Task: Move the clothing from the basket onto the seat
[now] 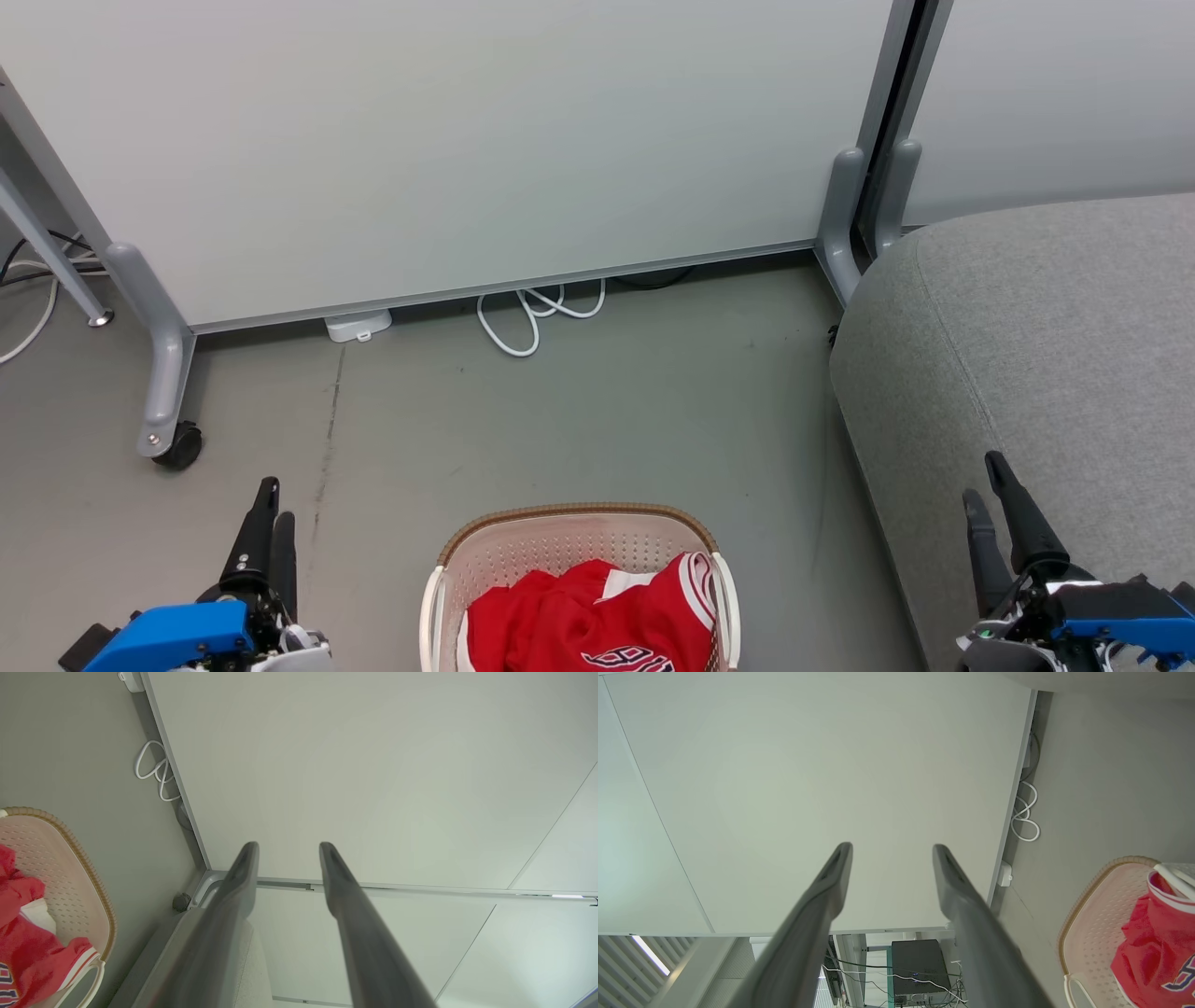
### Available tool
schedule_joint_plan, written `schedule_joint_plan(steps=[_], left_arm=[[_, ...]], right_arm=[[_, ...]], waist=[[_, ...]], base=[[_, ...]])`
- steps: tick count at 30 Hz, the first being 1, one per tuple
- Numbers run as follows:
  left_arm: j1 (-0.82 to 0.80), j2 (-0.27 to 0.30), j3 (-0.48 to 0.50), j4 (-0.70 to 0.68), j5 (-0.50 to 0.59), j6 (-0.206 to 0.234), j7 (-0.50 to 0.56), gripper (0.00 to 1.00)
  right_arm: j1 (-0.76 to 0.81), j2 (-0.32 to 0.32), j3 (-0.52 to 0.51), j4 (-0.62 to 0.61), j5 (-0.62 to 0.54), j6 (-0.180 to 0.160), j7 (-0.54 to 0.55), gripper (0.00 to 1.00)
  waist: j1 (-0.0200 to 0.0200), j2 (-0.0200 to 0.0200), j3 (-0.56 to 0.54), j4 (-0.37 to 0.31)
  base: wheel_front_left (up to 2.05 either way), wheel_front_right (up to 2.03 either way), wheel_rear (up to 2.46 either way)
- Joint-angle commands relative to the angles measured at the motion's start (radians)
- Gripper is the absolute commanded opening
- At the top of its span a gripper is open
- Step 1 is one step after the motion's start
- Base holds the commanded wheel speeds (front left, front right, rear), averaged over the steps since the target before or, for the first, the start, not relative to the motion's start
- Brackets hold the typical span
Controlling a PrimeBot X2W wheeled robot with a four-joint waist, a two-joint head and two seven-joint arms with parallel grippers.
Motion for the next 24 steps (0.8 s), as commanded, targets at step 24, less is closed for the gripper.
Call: schedule_joint_plan(steps=[24], left_arm=[[-0.027,0.003,-0.027,-0.065,0.264,0.000,-0.112,1.00]], right_arm=[[-0.018,-0.003,0.041,-0.035,-0.248,0.001,-0.112,1.00]], waist=[[0.0000,0.0000,0.007,0.005]], base=[[0.00,0.00,0.00]])
